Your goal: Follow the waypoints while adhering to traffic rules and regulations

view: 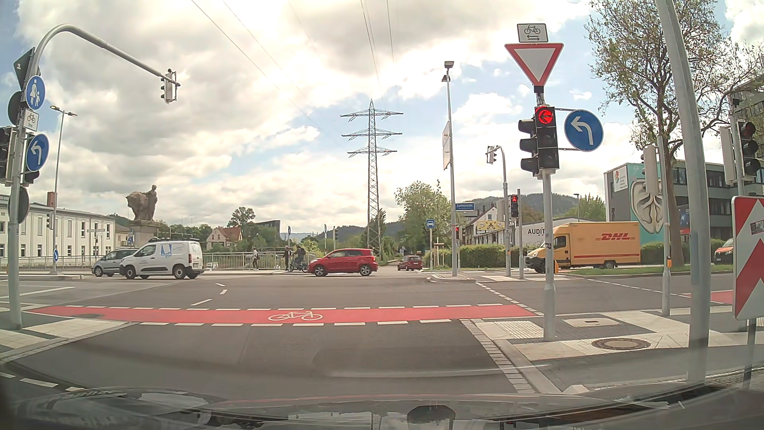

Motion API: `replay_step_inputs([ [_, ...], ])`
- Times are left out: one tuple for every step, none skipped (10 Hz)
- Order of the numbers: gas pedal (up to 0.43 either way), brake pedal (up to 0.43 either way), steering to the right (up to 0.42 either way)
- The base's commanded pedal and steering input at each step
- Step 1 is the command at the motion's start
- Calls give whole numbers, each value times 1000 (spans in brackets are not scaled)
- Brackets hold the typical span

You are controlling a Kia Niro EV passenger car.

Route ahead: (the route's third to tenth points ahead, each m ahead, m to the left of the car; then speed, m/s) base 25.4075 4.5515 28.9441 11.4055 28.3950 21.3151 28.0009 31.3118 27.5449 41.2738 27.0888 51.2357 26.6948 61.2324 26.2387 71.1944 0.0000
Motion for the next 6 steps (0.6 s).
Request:
replay_step_inputs([
  [0,250,-4],
  [0,250,-4],
  [0,244,-4],
  [0,250,-4],
  [0,250,-4],
  [0,250,-4],
])
